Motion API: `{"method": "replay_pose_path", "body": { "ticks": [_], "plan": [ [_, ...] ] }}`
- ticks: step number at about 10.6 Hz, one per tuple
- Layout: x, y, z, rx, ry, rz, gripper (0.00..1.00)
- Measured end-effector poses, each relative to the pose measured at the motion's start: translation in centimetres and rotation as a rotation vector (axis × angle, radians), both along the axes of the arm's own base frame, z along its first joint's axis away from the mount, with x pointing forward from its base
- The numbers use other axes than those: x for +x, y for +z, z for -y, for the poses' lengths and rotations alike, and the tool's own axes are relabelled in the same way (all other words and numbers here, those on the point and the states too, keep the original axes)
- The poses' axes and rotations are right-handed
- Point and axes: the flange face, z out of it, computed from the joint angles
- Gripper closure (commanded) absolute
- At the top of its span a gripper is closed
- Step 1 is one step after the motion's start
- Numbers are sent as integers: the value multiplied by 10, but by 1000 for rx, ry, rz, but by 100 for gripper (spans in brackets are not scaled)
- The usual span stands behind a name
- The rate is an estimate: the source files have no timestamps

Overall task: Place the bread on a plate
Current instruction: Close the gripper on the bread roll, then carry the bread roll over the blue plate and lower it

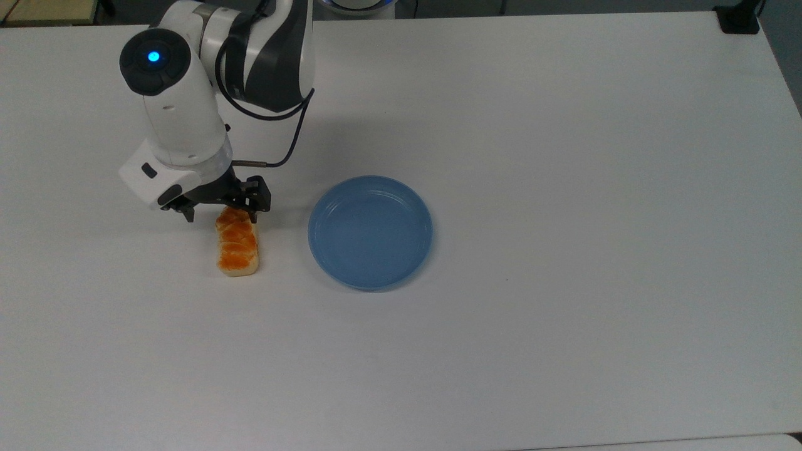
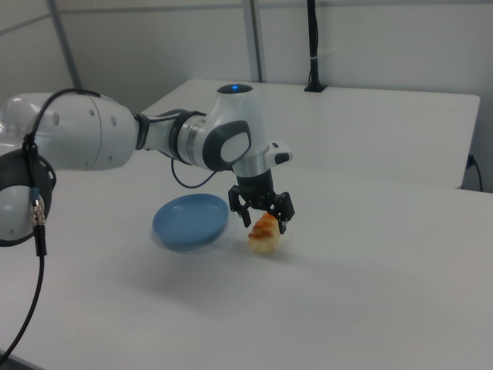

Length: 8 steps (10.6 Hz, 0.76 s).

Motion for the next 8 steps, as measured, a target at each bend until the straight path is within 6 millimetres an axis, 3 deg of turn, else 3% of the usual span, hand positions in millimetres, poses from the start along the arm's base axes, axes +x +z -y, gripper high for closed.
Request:
{"method": "replay_pose_path", "body": {
  "ticks": [2,4,5,8],
  "plan": [
    [7,-22,-6,-1,-9,17,20],
    [15,-40,-8,-7,-57,61,50],
    [17,-45,-8,-8,-73,70,60],
    [24,-21,-8,-11,-81,115,58]
  ]
}}
